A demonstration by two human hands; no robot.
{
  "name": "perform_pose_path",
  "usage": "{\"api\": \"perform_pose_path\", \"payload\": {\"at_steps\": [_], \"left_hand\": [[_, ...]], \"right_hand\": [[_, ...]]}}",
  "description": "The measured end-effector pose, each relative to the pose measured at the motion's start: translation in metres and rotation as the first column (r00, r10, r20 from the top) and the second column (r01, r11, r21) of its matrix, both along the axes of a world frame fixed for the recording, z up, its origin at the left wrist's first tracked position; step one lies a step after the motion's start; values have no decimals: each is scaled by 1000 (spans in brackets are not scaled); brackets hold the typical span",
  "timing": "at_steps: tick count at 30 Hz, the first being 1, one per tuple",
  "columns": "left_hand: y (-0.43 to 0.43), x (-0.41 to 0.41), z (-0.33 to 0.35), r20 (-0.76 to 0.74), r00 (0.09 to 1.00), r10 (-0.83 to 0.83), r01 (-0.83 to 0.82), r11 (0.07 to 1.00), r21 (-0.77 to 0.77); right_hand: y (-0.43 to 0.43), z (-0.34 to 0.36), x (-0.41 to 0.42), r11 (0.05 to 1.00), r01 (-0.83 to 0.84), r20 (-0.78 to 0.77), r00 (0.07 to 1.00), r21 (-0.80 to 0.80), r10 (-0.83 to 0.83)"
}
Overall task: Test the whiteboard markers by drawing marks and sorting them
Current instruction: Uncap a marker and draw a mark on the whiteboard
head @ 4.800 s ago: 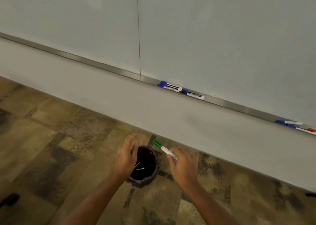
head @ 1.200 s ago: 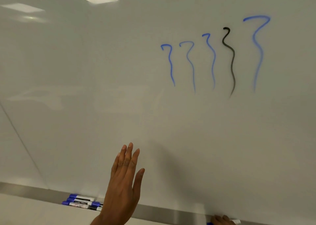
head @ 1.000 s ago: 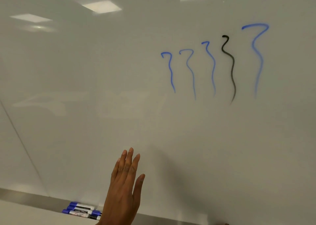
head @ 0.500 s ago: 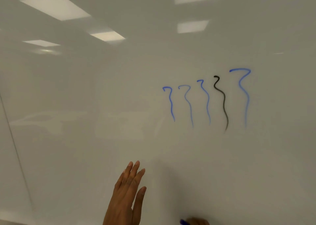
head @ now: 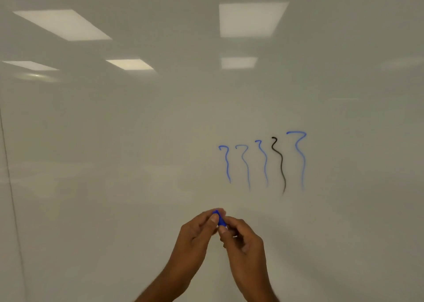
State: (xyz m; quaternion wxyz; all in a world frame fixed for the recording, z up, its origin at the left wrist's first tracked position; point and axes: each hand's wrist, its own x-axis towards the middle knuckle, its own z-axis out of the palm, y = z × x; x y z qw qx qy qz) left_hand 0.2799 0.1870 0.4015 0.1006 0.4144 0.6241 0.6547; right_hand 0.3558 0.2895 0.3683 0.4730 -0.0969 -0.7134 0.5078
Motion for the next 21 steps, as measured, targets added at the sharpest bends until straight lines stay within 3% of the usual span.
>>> {"api": "perform_pose_path", "payload": {"at_steps": [3,11,17,21], "left_hand": [[-7,4,14,127,982,-138,129,989,77],[-8,-6,32,327,892,-312,240,940,243],[2,-12,33,392,884,-253,153,951,269],[3,-27,48,395,911,-120,-26,938,346]], "right_hand": [[-13,17,4,998,-31,-26,999,-46,30],[-32,51,5,983,-62,46,996,-174,71],[-38,56,-4,989,128,84,989,-79,-121],[-37,48,-4,971,238,116,965,-5,-235]]}}
